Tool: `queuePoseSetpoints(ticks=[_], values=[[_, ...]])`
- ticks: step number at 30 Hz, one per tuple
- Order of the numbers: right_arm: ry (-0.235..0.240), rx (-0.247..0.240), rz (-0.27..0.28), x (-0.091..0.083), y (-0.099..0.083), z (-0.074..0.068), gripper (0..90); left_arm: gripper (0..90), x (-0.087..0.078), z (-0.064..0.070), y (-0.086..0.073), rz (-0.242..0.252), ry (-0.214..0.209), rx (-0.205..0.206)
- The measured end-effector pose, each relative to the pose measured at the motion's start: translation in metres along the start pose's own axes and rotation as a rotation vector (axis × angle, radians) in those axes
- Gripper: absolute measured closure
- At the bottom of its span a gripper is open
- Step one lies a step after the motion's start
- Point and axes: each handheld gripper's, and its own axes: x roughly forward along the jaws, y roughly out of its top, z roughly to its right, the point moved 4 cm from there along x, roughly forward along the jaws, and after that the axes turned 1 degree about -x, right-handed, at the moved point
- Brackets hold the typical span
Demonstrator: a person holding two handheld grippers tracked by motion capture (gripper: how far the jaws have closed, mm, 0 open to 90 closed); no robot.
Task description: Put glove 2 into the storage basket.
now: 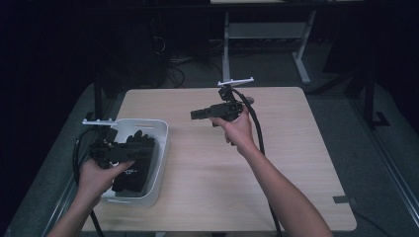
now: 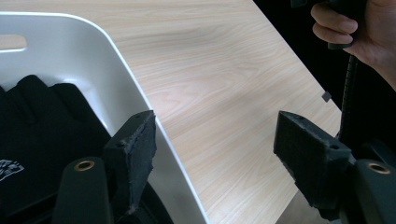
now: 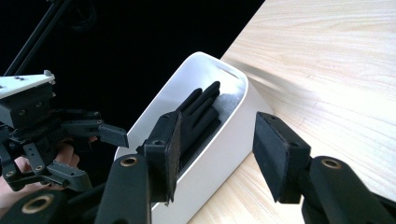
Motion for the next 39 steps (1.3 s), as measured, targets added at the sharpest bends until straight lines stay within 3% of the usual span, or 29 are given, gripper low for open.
queuePoseSetpoints(ticks=[23,39], values=[[-0.004,0.024,0.030,-0.030,-0.006,0.012,43.5,24.4,0.016,0.017,0.010,0.010,-0.021,0.029],[-0.025,0.016,0.040,-0.054,-0.010,0.018,40.4,22.0,0.034,0.033,0.017,0.003,-0.040,0.050]])
